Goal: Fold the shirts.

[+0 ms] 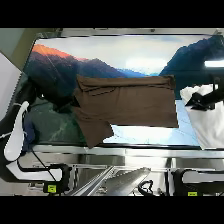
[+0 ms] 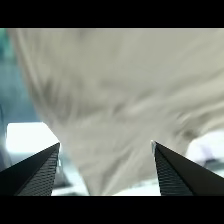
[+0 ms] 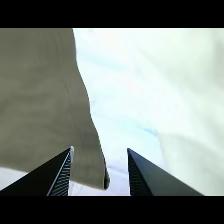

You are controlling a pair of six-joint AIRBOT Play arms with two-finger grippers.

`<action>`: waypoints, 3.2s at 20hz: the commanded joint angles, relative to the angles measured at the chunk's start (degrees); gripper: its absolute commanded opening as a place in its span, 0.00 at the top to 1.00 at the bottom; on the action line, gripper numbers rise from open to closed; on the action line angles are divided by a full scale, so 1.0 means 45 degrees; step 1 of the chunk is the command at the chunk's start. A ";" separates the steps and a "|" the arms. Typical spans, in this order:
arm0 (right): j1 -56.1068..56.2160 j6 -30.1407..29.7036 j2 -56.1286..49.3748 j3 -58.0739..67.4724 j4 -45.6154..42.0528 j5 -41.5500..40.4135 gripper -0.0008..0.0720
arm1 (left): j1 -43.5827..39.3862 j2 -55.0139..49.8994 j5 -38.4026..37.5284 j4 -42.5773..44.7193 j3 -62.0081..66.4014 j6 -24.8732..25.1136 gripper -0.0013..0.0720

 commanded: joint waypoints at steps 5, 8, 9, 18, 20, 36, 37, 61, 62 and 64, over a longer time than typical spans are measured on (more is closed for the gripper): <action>-0.0272 -0.1326 -0.0039 -0.2759 0.1841 0.0957 0.44 | -0.1681 0.2293 -0.2535 -0.1073 -0.5474 0.0068 0.10; -0.0277 -0.1331 -0.0039 -0.2759 0.1836 0.0971 0.44 | -0.1855 0.2288 -0.2613 -0.0957 -0.5906 0.0063 0.10; -0.0277 -0.1331 -0.0044 -0.2759 0.1836 0.0971 0.44 | -0.1846 0.2288 -0.2633 -0.0918 -0.5950 0.0063 0.10; -0.0112 -0.1472 -0.0520 -0.2759 0.2492 0.1355 0.44 | -0.1846 0.2293 -0.4410 -0.2356 -0.5867 0.0743 0.95; 0.0117 -0.1608 -0.0573 -0.2759 0.2419 0.1355 0.44 | -0.1851 0.2293 -0.4260 -0.2322 -0.5576 0.0748 0.95; 0.0418 0.0665 0.0661 -0.2885 -0.0471 0.0918 0.96 | -0.2103 0.6853 0.0257 0.0107 -0.5547 -0.0539 0.96; 0.0418 0.1015 0.1010 -0.3079 -0.1117 0.0937 0.96 | -0.2380 0.7499 0.0899 0.0879 -0.5547 -0.1117 0.96; 0.2846 -0.2098 -0.2837 0.2302 0.3211 0.6732 0.94 | -0.2866 -0.1802 -0.4114 0.2710 0.2443 -0.1311 0.95; 0.2822 -0.2395 -0.2837 0.2385 0.3050 0.6722 0.75 | -0.2866 -0.2050 -0.3968 0.2599 0.2686 -0.1316 0.95; 0.2754 -0.2351 -0.2803 0.3007 0.1637 0.6504 0.39 | -0.2924 -0.2414 -0.3342 0.2603 0.3405 -0.1316 0.12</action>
